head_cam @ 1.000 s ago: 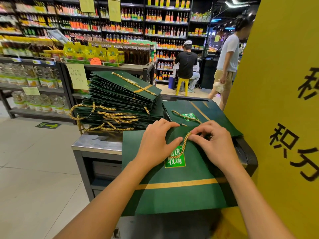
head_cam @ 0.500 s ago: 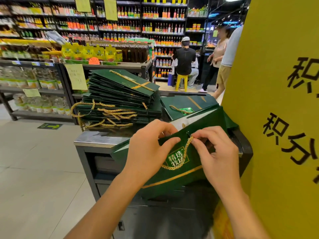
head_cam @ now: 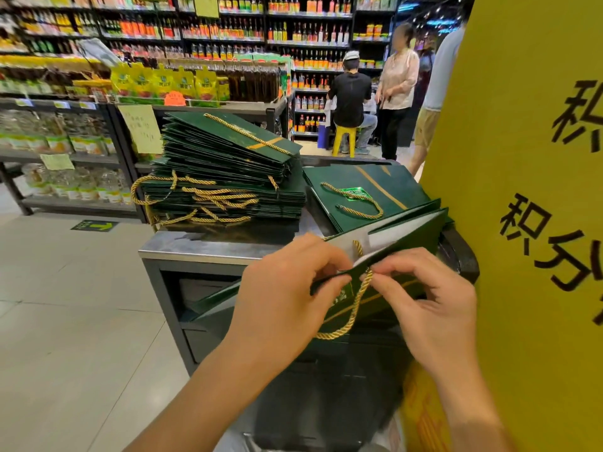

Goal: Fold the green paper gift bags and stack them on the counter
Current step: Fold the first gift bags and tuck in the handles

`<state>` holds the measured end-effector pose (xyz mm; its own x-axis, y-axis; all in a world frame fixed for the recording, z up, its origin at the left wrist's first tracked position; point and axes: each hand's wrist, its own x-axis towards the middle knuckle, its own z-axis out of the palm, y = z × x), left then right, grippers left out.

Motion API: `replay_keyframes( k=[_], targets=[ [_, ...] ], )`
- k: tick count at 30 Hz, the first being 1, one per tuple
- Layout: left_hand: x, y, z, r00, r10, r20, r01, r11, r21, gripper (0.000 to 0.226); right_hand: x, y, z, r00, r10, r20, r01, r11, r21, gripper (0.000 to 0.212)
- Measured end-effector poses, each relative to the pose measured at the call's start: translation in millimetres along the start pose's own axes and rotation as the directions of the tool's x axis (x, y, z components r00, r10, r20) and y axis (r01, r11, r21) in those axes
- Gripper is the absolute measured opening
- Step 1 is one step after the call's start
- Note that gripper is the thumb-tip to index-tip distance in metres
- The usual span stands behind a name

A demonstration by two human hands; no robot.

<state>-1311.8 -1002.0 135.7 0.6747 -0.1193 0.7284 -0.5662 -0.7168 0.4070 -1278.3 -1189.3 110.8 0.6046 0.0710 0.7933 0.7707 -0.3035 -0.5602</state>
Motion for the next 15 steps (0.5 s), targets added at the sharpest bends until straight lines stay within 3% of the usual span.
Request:
replay_keyframes(
  k=[3,8,12,15],
  targets=[
    [-1.4,2.9,0.1,1.0,0.014,-0.018,-0.014,1.0,0.004,0.021,0.0,1.2,-2.5,1.0,-0.008,0.002,0.008,1.0,-0.021,0.011],
    [-6.5,6.7,2.7,0.998,0.058,-0.02,-0.058,0.998,0.03,0.017,-7.1,-0.1,-2.9,0.999,0.029,-0.025,-0.027,0.998,0.055,0.04],
    [-10.6,9.8,4.8,0.997,-0.061,0.036,0.064,0.994,-0.086,0.013,-12.2,-2.0,-3.1,0.996,-0.087,0.019,0.088,0.994,-0.058,0.024],
    [-12.0,10.8,5.8,0.994,-0.068,0.089,0.081,0.985,-0.15,0.012,-14.8,-2.0,-0.9,0.996,-0.09,0.004,0.09,0.993,-0.075,0.022]
  ],
)
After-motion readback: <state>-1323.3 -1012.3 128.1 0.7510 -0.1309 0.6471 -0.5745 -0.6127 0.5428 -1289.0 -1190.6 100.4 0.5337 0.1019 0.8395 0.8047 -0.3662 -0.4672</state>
